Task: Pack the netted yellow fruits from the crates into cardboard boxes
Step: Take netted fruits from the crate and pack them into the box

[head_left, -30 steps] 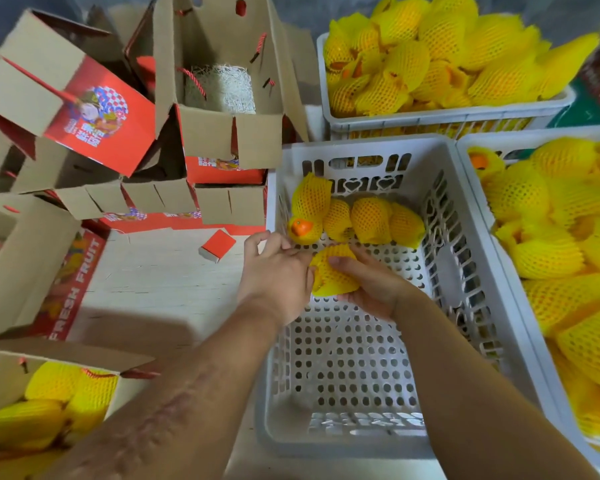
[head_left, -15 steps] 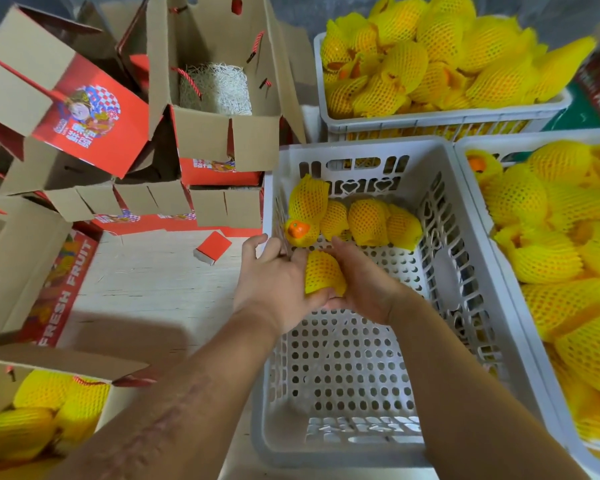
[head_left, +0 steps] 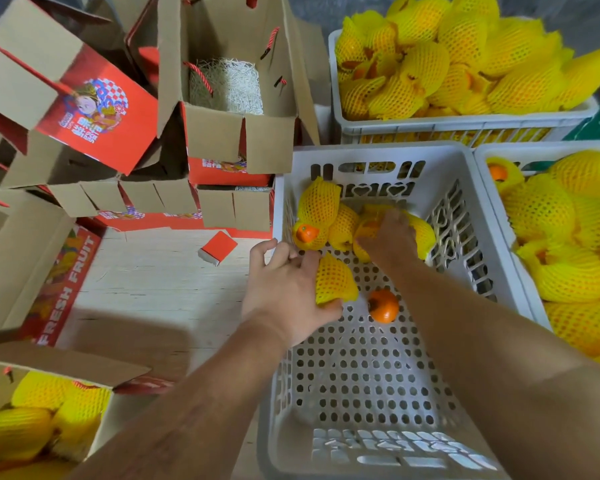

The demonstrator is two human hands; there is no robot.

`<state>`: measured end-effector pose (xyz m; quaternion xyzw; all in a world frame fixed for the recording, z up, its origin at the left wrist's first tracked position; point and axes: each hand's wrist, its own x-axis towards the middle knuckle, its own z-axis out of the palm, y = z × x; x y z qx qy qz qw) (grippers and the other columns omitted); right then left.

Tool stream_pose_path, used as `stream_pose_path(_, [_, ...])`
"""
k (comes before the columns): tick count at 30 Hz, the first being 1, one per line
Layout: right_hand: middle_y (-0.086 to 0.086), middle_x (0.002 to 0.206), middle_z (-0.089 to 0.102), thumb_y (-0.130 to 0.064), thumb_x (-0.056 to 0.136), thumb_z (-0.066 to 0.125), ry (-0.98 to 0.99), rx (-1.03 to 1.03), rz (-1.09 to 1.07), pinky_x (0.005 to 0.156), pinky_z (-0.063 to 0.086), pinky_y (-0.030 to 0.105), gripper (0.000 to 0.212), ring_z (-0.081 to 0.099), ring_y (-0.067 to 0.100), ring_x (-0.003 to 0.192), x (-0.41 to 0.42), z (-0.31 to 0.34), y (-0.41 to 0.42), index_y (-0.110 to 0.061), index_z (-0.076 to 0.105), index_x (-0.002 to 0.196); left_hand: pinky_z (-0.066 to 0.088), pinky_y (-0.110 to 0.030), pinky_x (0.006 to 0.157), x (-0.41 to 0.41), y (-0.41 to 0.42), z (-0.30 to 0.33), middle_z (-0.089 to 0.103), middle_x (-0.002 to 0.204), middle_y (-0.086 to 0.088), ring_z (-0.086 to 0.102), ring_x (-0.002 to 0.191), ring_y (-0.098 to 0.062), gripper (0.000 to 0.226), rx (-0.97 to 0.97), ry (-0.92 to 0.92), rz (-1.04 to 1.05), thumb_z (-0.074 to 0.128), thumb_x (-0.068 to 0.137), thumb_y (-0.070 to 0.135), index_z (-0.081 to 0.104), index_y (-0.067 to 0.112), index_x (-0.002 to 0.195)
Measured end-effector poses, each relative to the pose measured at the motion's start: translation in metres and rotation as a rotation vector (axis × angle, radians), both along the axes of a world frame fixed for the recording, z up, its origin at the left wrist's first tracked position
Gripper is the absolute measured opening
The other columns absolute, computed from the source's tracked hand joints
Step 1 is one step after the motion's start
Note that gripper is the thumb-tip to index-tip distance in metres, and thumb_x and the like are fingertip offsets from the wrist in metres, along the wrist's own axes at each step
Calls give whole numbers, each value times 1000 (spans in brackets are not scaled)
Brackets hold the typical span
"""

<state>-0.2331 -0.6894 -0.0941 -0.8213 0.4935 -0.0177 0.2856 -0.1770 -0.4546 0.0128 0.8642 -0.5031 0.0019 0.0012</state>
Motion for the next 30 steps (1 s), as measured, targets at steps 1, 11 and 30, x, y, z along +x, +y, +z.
stream_pose_path(1, [21, 147, 32, -44, 82, 79, 42, 31, -39, 109, 37, 51, 91, 36, 43, 136, -1, -3, 2, -8, 28, 149, 18, -45, 111, 0, 0, 0, 69, 98, 9, 43, 120, -14, 77, -14, 7, 3, 32, 77, 85, 55, 29, 126])
stream_pose_path(11, [5, 125, 34, -15, 78, 82, -187, -38, 199, 73, 42, 35, 76, 53, 34, 101, -51, 42, 51, -18, 39, 140, 22, -42, 105, -2, 0, 2, 69, 94, 5, 55, 114, -18, 65, -196, 61, 19, 46, 78, 80, 60, 27, 113])
stream_pose_path(30, [-12, 137, 57, -41, 81, 76, -754, 121, 33, 100, 54, 44, 80, 61, 16, 122, -30, 163, 374, -37, 39, 151, 54, -14, 78, 92, 270, 45, 62, 120, 30, 65, 104, 5, 75, -583, 1276, -48, 87, 76, 50, 43, 57, 138])
